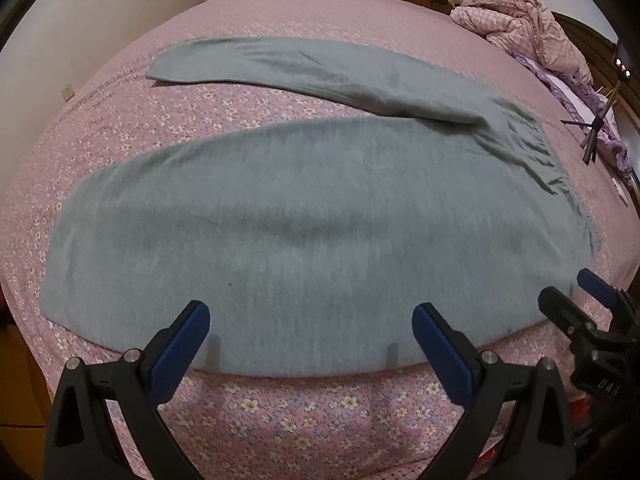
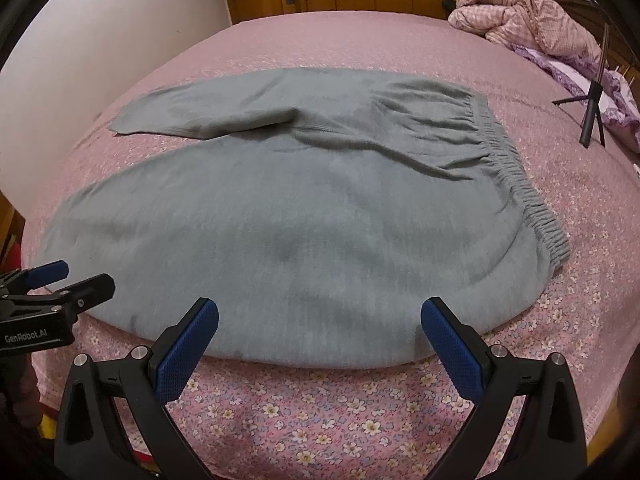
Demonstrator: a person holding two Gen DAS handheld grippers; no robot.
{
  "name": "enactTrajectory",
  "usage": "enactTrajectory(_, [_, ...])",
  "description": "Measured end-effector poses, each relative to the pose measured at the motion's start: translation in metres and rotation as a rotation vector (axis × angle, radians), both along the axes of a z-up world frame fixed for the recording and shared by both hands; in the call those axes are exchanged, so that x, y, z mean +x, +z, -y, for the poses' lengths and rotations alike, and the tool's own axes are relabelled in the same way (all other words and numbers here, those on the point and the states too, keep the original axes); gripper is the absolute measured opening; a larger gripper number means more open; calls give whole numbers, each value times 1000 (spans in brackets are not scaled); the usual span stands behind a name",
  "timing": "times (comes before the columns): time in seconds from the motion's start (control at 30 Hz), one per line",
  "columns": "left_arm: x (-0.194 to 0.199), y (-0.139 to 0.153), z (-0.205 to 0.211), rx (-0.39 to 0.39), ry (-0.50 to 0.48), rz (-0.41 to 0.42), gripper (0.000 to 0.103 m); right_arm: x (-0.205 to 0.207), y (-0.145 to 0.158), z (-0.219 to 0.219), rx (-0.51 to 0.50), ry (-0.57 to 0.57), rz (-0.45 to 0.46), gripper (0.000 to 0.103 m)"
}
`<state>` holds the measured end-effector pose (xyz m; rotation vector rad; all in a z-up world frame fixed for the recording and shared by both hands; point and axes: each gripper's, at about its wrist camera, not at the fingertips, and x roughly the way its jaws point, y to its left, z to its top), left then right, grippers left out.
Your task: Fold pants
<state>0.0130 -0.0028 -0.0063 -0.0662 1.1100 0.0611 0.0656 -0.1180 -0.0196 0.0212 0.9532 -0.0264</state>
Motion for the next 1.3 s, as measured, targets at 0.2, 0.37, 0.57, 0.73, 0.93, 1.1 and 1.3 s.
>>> enactTrajectory(0.2, [24,6,-10,24,-7,-8,103,18,6,20,52,-15,-49,103])
enactTrajectory(0.37, [58,19,-20,-6,-39,-32,103,40,18,39,54,-15,-66,103])
enactTrajectory(0.57, [114,39,-29,6,-71,-31,103,78,31,68,43,-25,-98,103])
enactTrajectory(0.73, [167,48,-32,64,-118,-18,103,116,40,92,39,-26,-101,103])
enactTrajectory(0.93, [234,45,-30,131,-187,-35,103,171,40,116,-8,-25,-157,103])
enactTrajectory(1.1, [278,35,-31,142,-225,-51,103,214,32,131,-27,-30,-212,103])
enactTrajectory(1.3, [332,15,-37,164,-258,-93,103,259,16,151,6,-40,-240,103])
